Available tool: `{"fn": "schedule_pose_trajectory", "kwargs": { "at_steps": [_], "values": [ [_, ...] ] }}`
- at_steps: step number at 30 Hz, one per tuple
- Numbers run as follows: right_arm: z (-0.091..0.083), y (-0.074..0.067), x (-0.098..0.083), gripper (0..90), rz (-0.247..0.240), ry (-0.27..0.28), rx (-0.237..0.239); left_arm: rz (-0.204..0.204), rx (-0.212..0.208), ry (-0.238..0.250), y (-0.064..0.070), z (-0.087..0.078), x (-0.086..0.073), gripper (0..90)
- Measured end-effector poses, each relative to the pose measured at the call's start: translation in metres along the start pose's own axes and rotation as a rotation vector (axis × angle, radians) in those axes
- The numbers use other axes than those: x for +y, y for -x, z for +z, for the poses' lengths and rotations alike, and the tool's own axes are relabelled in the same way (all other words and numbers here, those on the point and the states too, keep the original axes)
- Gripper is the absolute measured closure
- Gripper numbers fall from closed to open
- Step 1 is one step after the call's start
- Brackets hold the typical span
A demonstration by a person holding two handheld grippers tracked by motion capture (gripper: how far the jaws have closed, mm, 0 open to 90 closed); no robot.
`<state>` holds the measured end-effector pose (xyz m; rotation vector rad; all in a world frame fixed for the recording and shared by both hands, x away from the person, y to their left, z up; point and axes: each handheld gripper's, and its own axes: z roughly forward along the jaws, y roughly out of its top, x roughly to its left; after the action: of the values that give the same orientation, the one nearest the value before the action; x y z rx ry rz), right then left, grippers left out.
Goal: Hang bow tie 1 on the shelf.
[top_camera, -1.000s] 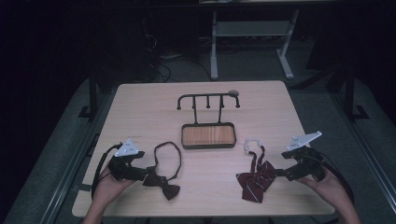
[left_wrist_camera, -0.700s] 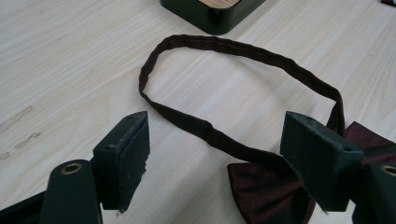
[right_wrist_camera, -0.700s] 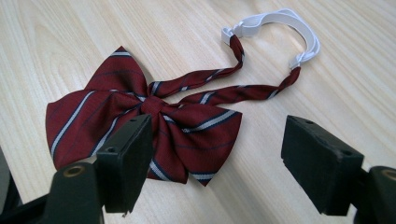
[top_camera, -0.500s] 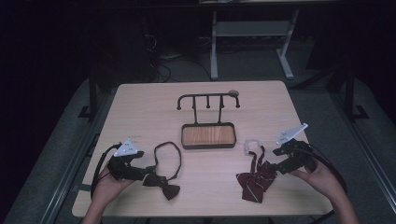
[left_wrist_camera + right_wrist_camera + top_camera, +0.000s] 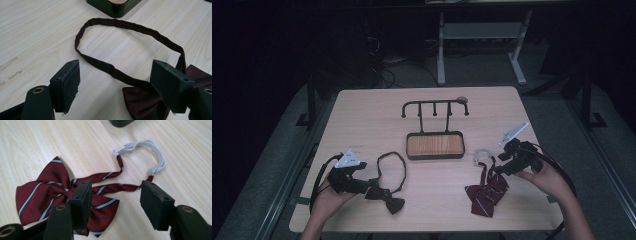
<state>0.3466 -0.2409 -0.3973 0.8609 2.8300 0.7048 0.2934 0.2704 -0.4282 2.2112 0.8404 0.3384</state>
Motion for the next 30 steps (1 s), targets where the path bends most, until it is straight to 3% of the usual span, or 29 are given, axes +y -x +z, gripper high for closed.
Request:
{"fn": "schedule_pose_trajectory", "kwargs": {
  "at_steps": [21, 30],
  "values": [
    [0.012, 0.008, 0.03, 50.4, -0.014, -0.067, -0.03, -0.009, 0.006, 0.017, -0.003, -0.002, -0.001, 24.5],
    [0.025, 0.018, 0.036, 53.1, 0.018, -0.111, -0.037, -0.007, 0.007, 0.012, -0.003, -0.002, -0.001, 24.5]
  ]
}}
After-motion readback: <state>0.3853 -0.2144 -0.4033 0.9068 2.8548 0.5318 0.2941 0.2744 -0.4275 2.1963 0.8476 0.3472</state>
